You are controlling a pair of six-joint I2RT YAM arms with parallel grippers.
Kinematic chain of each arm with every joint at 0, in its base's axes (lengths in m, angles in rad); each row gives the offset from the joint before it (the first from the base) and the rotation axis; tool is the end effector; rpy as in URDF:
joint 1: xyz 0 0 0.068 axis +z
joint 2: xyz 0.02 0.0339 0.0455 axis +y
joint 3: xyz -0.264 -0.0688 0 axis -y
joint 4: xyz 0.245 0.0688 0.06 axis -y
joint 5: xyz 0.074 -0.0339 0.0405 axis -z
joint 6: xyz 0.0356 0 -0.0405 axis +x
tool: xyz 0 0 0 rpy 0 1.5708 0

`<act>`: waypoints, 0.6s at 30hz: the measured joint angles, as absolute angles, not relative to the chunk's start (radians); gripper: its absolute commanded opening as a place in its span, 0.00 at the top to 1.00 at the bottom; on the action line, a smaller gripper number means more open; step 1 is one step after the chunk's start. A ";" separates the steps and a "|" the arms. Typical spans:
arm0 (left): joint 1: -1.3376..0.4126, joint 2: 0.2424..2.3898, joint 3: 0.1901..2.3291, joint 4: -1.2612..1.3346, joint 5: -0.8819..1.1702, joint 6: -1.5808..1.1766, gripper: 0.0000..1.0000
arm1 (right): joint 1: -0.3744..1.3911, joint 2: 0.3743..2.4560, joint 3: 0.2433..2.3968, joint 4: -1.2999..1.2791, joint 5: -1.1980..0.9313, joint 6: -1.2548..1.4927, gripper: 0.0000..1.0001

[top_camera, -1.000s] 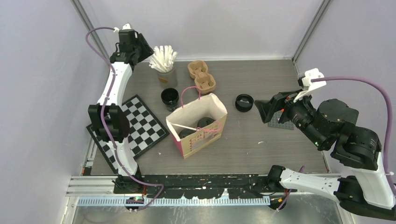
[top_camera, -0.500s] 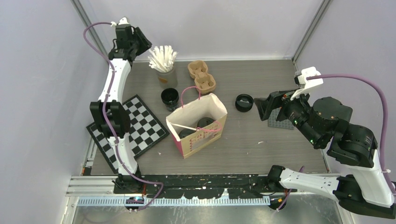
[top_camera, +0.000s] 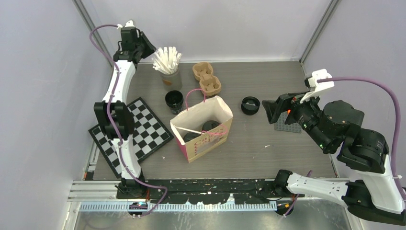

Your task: Pack the takeout coffee

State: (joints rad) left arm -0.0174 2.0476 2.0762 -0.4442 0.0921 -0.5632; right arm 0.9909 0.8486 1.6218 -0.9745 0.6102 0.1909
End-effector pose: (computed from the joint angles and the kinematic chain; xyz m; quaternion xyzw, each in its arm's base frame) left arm 0.4843 -0.0117 0.3708 -0.2014 0.8127 -0.1931 0.5116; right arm 0.0609 0.0558 0.5050 -0.1127 0.7545 0.1429 0.6306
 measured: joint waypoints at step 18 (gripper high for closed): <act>-0.017 2.013 2.078 -0.408 0.140 -0.546 1.00 | 0.991 0.807 1.621 -0.975 0.620 0.192 0.08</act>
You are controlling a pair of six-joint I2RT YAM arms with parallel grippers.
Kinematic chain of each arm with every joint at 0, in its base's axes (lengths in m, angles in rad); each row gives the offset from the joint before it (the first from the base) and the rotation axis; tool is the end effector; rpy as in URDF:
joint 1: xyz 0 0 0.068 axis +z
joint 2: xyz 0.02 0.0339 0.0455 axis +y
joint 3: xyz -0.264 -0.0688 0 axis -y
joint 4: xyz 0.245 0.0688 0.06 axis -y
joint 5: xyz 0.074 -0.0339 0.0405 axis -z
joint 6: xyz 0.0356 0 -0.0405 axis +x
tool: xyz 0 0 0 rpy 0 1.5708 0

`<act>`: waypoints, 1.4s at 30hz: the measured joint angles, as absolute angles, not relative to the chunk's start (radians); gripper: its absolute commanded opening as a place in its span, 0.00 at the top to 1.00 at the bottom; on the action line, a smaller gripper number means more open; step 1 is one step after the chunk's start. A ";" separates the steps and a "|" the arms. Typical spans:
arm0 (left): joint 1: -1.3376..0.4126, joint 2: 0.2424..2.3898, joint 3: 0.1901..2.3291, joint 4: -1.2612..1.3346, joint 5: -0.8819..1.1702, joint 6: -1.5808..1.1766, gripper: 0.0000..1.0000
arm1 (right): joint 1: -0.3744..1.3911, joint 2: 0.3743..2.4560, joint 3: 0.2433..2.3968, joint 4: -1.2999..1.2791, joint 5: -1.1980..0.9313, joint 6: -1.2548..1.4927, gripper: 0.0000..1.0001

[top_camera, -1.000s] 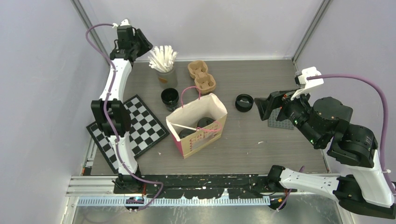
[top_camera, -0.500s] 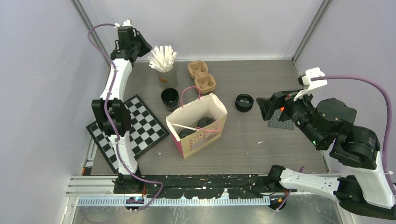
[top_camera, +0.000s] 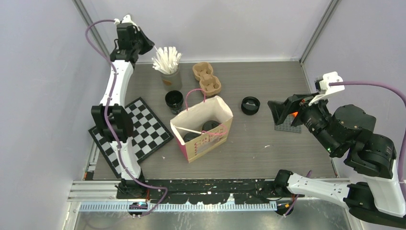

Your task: Pack the takeout coffee

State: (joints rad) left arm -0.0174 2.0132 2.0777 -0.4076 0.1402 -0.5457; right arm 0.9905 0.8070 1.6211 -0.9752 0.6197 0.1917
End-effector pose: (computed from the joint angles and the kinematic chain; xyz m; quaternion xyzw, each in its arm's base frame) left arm 0.4764 -0.0133 0.3910 -0.1740 0.7977 -0.2147 0.5361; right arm 0.0522 0.0419 0.5070 -0.1001 0.7452 0.1510 0.6418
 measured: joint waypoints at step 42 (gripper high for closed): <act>-0.364 1.046 1.417 -0.172 0.424 -1.067 1.00 | 0.991 0.624 1.477 -0.944 0.476 0.114 0.05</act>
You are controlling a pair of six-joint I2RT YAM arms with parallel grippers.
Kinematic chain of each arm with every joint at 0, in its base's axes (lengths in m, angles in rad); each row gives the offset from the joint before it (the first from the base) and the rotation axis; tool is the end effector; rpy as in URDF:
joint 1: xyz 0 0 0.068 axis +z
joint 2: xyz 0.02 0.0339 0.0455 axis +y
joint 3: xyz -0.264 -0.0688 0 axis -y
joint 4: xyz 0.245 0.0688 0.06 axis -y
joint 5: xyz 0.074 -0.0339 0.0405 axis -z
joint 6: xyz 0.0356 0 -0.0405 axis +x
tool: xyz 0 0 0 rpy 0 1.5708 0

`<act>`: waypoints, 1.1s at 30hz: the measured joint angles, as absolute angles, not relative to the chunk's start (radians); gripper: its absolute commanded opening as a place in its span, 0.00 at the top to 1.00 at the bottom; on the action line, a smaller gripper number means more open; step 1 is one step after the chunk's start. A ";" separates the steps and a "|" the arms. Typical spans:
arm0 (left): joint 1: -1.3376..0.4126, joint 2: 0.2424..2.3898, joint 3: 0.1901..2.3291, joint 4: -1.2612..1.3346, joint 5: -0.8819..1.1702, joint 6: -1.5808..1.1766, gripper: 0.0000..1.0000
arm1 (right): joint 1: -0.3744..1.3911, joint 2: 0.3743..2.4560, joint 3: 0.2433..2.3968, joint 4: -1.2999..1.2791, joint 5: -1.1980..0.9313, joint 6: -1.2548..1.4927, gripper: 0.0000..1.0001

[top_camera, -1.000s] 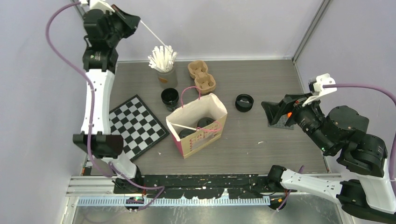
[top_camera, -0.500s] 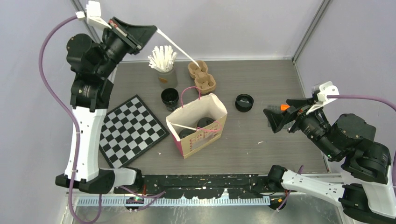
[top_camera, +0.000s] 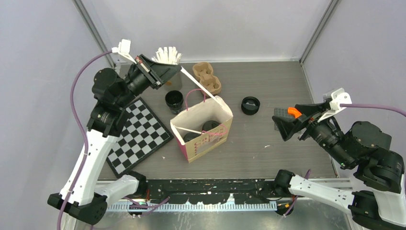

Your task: Pack the takeout coffee

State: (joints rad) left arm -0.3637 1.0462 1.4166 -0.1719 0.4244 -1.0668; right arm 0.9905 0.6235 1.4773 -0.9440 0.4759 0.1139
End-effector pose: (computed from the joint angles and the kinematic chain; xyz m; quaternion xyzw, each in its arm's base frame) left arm 0.1806 -0.0844 0.5076 -0.0603 0.6376 -0.5967 0.4835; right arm 0.0283 0.0134 0.4822 -0.1605 0.7171 0.1957 0.6494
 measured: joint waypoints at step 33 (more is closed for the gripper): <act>-0.424 0.975 1.567 -0.705 0.315 -0.609 0.39 | 0.991 0.631 1.494 -1.145 0.568 0.341 0.05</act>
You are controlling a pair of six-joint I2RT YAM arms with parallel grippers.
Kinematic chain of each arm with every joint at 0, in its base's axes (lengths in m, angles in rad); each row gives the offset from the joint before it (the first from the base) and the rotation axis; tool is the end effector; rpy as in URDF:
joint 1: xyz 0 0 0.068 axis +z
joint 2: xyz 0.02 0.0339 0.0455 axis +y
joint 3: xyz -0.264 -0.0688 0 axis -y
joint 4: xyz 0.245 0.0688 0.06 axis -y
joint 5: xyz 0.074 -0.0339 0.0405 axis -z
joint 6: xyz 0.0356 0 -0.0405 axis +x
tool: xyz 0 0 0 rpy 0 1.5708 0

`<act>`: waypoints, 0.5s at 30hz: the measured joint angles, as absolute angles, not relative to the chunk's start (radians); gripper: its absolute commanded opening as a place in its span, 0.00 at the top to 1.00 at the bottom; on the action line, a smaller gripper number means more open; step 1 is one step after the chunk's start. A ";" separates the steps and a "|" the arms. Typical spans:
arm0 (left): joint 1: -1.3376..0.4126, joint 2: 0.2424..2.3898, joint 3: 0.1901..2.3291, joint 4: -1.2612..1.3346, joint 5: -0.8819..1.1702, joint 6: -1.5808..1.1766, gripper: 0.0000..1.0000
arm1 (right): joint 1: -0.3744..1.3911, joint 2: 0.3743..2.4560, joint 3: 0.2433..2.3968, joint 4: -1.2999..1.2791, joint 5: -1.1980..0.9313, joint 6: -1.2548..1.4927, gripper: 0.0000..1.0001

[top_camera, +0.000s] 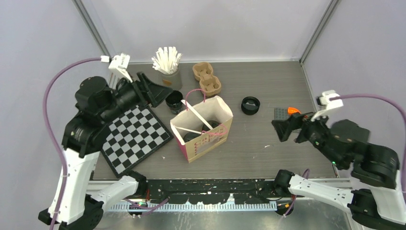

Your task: Pack the takeout coffee

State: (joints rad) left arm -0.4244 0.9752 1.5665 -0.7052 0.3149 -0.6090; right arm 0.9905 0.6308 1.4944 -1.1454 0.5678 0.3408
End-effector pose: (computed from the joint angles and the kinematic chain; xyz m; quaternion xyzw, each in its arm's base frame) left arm 0.1312 -0.0714 0.5062 0.0360 0.7435 -0.4265 0.5138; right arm 0.0271 0.0065 0.4655 -0.0854 0.7810 0.1801 0.5919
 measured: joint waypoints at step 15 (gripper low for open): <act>-0.424 1.010 1.483 -0.879 0.285 -0.430 0.47 | 0.991 0.839 1.480 -1.174 0.581 0.589 0.06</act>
State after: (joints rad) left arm -0.4244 1.0096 1.4826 -0.8795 0.2852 -0.4301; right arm 0.9905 0.8387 1.4803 -1.1744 0.5808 0.5892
